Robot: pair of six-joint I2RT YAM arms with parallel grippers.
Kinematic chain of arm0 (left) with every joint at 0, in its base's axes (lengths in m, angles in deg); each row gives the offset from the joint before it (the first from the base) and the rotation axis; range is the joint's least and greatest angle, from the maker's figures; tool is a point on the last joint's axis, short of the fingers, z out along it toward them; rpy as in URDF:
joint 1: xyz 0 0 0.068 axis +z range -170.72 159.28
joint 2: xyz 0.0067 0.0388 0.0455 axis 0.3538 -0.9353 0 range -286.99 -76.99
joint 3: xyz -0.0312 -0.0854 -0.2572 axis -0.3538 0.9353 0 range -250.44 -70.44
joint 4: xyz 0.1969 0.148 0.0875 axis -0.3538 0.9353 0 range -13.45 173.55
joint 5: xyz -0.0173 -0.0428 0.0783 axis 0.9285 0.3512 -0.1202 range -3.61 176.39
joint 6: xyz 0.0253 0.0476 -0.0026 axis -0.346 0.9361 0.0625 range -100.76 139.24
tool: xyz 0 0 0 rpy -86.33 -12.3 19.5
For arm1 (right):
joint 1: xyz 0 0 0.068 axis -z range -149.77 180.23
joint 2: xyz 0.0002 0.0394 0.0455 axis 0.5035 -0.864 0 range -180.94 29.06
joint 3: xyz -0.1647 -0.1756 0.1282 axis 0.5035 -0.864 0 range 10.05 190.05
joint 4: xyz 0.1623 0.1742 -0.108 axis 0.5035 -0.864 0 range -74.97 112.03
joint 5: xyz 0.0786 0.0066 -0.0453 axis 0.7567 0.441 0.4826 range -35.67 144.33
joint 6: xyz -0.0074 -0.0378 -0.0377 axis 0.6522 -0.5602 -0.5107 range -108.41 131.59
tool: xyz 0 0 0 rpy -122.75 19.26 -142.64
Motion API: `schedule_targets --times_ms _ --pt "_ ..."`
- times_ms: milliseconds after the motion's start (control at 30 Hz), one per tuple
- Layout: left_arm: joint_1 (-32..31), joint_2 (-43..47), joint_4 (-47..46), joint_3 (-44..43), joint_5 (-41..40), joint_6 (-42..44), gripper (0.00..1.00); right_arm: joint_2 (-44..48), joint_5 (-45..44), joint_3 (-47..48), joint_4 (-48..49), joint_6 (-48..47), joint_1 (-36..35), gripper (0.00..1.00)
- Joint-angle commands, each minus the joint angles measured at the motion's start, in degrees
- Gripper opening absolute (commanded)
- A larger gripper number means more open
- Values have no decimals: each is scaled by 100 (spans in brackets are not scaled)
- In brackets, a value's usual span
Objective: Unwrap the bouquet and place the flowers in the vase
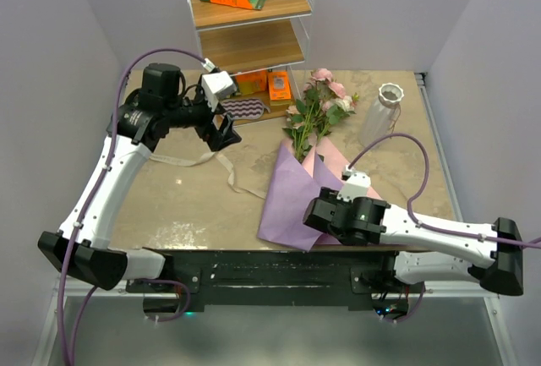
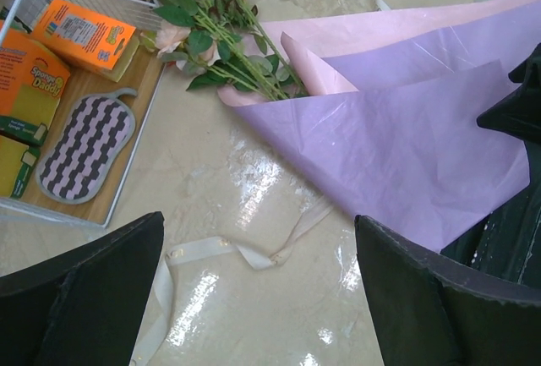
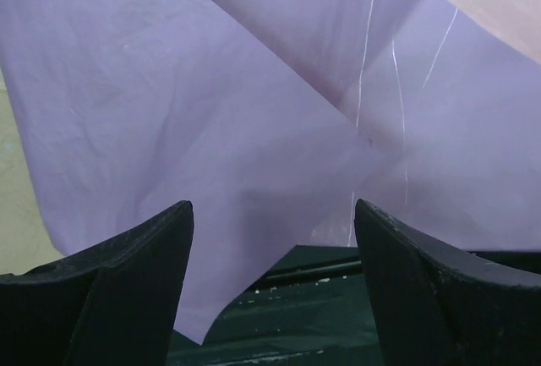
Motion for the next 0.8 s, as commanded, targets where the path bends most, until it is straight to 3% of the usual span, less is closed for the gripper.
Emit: schedule_targets --times_ms 0,167,467,567,700,767 --pt "33 198 -57 141 -39 111 99 719 344 -178 -33 481 4 80" --pt "33 242 -136 246 -21 111 99 897 467 -468 423 525 4 78" --pt "33 242 22 168 -39 207 99 124 476 -697 1347 709 4 73" --pt "33 295 48 194 -91 243 99 273 230 -759 1470 850 13 65" --pt "33 347 39 212 -162 234 99 405 -86 -742 1707 790 13 41" --pt "33 374 39 212 -188 243 99 344 -279 -645 1839 693 13 35"
